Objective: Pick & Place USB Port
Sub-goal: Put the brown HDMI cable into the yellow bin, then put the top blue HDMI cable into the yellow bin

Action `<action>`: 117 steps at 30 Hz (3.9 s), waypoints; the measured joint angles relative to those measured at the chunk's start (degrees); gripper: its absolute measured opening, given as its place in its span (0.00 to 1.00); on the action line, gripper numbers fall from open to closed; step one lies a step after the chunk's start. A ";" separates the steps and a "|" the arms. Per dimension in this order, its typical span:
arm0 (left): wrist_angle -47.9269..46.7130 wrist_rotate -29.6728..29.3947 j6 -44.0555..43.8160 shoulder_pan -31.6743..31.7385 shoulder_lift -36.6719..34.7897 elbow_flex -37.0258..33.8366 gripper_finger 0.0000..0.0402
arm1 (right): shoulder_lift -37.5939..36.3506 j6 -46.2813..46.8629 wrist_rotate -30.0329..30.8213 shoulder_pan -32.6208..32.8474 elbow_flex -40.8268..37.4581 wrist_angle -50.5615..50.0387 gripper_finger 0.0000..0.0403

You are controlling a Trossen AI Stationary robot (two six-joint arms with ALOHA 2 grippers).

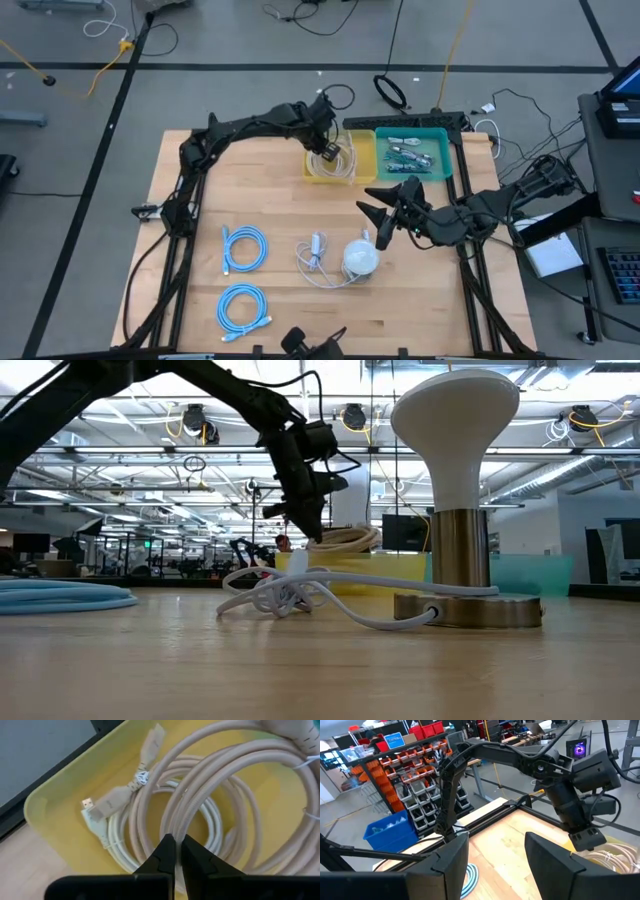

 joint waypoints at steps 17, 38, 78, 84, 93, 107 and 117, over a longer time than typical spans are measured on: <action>-0.51 -3.11 -2.68 0.65 0.02 0.00 0.09 | 0.00 -0.73 0.04 0.00 -0.01 0.02 0.47; -2.08 -3.07 -7.73 1.51 0.02 0.00 0.02 | 0.00 -2.17 -0.03 0.00 0.00 2.88 0.47; -12.26 10.11 23.97 -17.11 -13.12 0.00 0.01 | 0.00 -4.18 -0.03 -0.39 0.01 3.34 0.47; -21.08 16.82 23.59 -24.81 -14.60 0.04 0.01 | 0.00 -4.95 -0.07 -0.74 0.00 3.45 0.47; -26.58 11.46 17.31 -32.36 -22.64 -15.82 0.00 | 0.00 -5.11 -0.30 -0.74 0.01 3.45 0.47; -8.65 -6.18 -13.46 -34.07 -61.48 -61.19 0.01 | -0.02 -5.98 -2.99 -2.16 0.01 3.28 0.47; -8.55 -5.32 -7.80 -35.30 -60.90 -65.13 0.40 | 0.74 -4.91 -3.17 -4.59 -0.01 3.39 0.47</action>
